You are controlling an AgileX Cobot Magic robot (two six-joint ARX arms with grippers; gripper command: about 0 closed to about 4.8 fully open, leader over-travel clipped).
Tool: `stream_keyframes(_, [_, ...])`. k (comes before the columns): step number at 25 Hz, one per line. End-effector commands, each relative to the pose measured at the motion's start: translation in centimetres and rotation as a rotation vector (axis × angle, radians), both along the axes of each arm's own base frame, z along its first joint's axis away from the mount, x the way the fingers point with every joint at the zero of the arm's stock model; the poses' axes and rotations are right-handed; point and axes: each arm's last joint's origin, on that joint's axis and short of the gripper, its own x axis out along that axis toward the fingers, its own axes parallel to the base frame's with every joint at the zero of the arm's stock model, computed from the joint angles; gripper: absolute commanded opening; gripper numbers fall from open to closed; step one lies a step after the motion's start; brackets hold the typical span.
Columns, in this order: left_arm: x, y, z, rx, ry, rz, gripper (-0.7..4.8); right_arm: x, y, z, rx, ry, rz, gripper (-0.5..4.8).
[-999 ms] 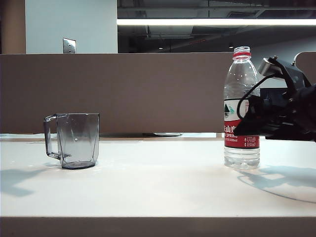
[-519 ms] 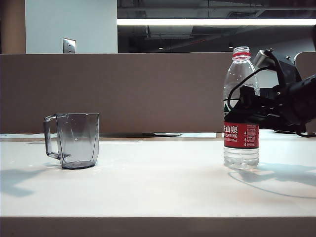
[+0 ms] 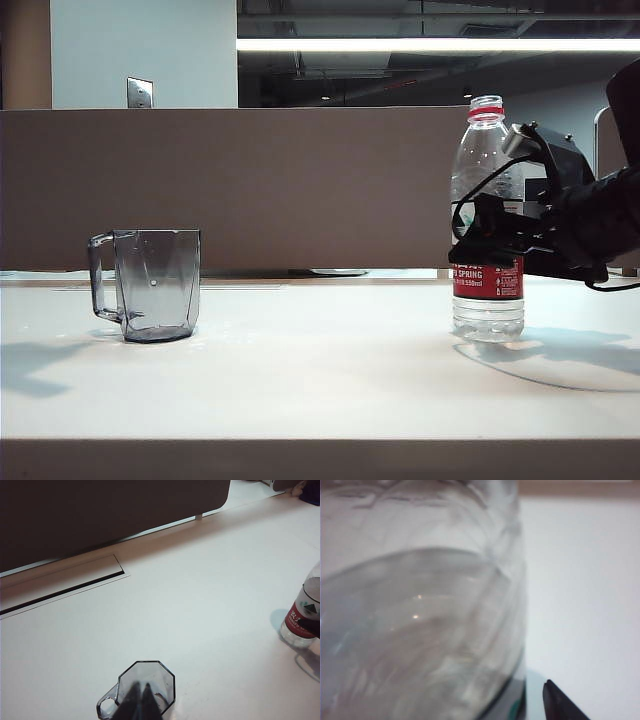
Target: Pick up the mineral water bottle on the table and pour water into the mug until it's half full.
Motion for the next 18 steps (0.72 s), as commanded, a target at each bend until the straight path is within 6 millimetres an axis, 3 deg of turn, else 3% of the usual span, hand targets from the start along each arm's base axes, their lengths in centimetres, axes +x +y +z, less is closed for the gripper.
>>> stream_keyframes(1, [0.0,0.0,0.3,-0.003,-0.020,0.002,-0.05,0.1,0.1,0.4,0.008,-0.029,0.000,3.45])
stream_keyframes(9, [0.0,0.0,0.3,-0.003,-0.021,0.002,-0.05,0.1,0.1,1.2,0.021,-0.070,0.014,3.31])
stream_keyframes(11, [-0.1,0.0,0.4,-0.004,-0.022,0.002,-0.05,-0.1,0.0,2.7,0.030,-0.106,-0.005,3.13])
stream_keyframes(18, [-0.2,0.2,0.5,0.018,0.001,0.026,-0.05,2.1,0.9,9.3,-0.057,0.102,0.013,3.14])
